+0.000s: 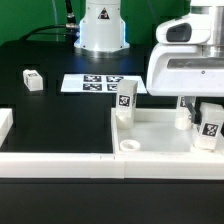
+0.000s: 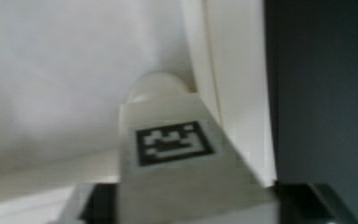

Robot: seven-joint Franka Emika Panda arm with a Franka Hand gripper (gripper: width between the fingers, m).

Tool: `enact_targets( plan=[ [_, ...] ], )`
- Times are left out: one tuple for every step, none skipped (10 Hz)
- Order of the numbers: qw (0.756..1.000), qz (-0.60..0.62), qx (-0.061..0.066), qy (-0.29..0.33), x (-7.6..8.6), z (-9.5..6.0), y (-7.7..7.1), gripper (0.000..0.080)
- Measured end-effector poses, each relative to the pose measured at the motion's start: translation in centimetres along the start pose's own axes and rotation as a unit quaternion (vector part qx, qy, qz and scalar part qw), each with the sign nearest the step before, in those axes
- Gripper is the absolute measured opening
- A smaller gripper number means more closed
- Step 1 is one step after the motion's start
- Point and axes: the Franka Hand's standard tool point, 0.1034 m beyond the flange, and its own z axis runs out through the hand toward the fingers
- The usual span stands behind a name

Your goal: Assemble square table

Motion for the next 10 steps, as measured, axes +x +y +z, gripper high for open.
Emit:
enact_targets(
  plan=[
    [0.999,0.032,-0.004,-0.001,0.05,0.1,0.5,0.0295],
    [0.996,0.084,-0.004,-0.001,0.07,0.12,0.58,0.0295],
    [0.987,0.159,-0.006,-0.001,0.13,0.11,0.73,0.0295],
    [0.971,0.24,-0.009,-0.007,-0.14,0.19,0.69,0.0294],
    [0.939,0.344,-0.012,-0.013,-0.35,0.23,0.59,0.0294],
    [0.895,0.445,-0.006,-0.019,-0.27,0.29,0.32,0.0293],
    [0.845,0.534,0.007,-0.026,-0.13,0.33,0.34,0.0293],
    [0.821,0.569,0.02,-0.033,-0.04,0.33,0.71,0.0293],
    [0.815,0.578,0.024,-0.035,0.04,0.18,0.96,0.0293],
    [0.807,0.59,0.022,-0.036,-0.16,0.21,0.66,0.0293]
  ],
)
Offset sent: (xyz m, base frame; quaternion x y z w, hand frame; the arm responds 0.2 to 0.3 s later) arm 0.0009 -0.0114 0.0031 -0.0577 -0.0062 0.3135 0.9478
